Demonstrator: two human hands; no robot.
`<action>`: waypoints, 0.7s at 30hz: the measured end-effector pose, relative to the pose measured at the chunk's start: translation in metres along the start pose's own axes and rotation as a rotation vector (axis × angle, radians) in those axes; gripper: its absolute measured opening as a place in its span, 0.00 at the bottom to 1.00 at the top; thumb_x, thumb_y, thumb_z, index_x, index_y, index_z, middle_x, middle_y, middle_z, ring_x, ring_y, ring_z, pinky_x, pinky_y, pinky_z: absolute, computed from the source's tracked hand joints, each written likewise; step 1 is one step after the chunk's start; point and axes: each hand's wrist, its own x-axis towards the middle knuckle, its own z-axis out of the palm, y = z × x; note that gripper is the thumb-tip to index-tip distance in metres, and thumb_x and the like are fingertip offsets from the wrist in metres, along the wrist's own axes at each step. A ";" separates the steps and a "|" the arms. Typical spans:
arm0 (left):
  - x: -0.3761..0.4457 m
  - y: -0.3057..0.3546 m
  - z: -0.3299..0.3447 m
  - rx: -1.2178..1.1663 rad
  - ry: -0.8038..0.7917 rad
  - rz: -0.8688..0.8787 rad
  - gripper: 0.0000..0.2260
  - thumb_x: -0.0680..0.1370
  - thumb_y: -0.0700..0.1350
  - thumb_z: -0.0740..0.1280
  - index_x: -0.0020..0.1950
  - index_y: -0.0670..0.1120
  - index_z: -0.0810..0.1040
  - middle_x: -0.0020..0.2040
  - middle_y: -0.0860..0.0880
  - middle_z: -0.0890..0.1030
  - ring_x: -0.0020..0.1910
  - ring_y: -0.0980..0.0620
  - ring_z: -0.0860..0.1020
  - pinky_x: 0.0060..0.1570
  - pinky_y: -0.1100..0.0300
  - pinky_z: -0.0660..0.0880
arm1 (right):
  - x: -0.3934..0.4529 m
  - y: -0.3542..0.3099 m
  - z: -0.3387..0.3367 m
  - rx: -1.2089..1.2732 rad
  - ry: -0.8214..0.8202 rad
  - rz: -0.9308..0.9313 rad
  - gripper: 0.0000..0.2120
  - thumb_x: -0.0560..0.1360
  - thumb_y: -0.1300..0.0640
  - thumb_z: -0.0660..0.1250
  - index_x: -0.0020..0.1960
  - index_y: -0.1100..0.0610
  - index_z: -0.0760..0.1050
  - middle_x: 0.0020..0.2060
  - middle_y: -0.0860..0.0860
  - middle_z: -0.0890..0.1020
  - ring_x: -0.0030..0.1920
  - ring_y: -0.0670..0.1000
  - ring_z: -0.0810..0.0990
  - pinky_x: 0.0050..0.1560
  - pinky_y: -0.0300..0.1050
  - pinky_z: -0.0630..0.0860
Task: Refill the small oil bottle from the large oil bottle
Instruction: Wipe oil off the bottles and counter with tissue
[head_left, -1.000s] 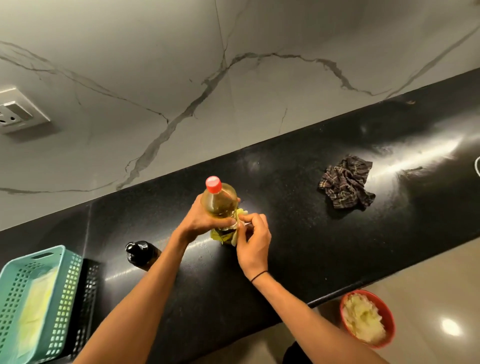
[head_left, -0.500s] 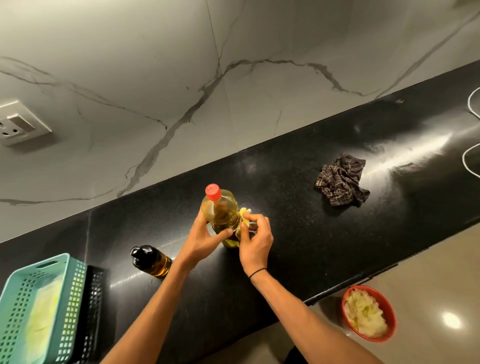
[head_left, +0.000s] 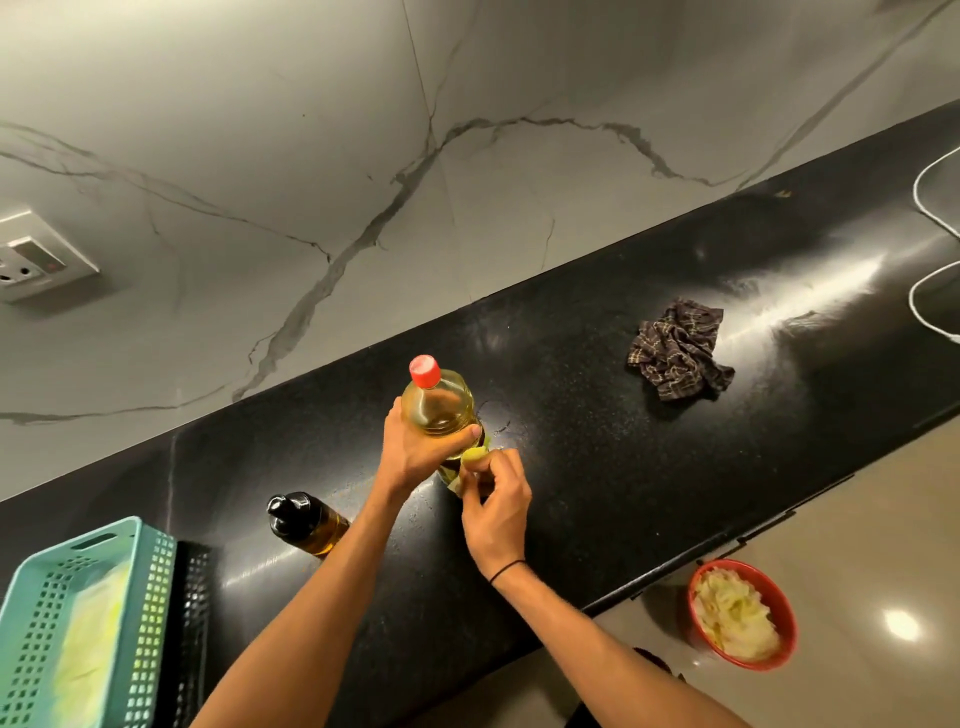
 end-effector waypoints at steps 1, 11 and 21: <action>-0.002 0.001 0.004 -0.022 0.037 -0.008 0.29 0.63 0.59 0.84 0.58 0.47 0.83 0.52 0.47 0.86 0.53 0.49 0.86 0.57 0.44 0.85 | -0.002 -0.001 0.001 -0.011 -0.011 -0.052 0.06 0.76 0.64 0.70 0.48 0.54 0.77 0.49 0.46 0.77 0.48 0.45 0.78 0.49 0.43 0.79; -0.020 0.032 0.020 -0.142 0.420 -0.107 0.21 0.66 0.57 0.86 0.52 0.52 0.83 0.45 0.55 0.86 0.48 0.56 0.86 0.58 0.49 0.85 | 0.008 0.008 -0.008 -0.175 -0.058 -0.411 0.06 0.77 0.66 0.71 0.54 0.63 0.80 0.54 0.57 0.80 0.51 0.55 0.82 0.51 0.47 0.81; -0.028 0.040 -0.019 -0.232 0.546 -0.166 0.16 0.65 0.59 0.84 0.43 0.59 0.81 0.40 0.57 0.85 0.46 0.55 0.86 0.59 0.43 0.84 | 0.009 -0.052 0.004 0.198 0.089 -0.065 0.02 0.79 0.62 0.72 0.51 0.60 0.81 0.47 0.49 0.80 0.49 0.44 0.80 0.47 0.37 0.78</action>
